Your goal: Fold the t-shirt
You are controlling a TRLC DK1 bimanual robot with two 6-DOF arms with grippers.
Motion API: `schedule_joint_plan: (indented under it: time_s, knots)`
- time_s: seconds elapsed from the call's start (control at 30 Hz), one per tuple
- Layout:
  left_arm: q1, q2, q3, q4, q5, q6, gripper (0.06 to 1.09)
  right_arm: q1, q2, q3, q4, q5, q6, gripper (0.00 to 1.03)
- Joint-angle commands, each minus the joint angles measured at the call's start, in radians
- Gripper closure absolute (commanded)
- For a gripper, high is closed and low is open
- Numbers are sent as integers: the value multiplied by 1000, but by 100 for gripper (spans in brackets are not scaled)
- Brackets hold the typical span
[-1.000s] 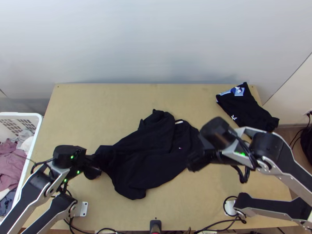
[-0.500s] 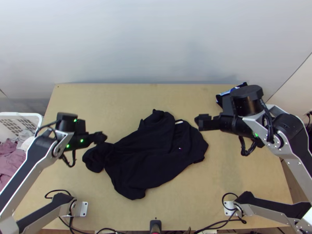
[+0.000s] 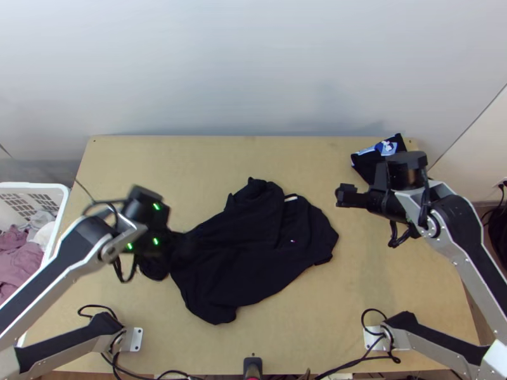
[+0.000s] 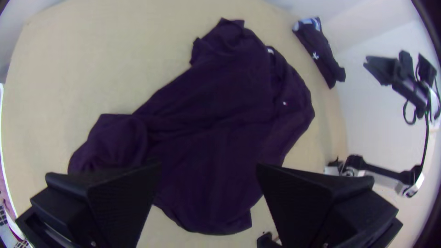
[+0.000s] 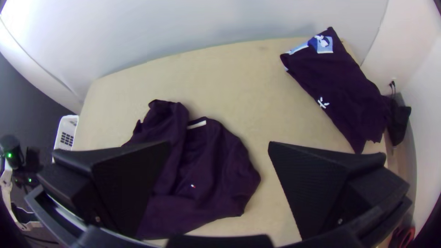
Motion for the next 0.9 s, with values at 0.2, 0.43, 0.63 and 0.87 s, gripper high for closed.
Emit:
schedule_joint_plan:
  time_s: [0.2,0.43,0.63,0.87]
  knots:
    - [-368,-10,-108,-29,-151,73,11,-99,-46,-216,148,77,-20,4]
    - [-512,80,-100,-22,-153,72,11,-96,-39,-254,188,102,-4,4]
    - [-638,139,-84,14,-197,89,11,-110,-39,-254,199,114,9,4]
    - [-761,215,-5,17,-215,113,11,-148,-42,-268,199,114,16,4]
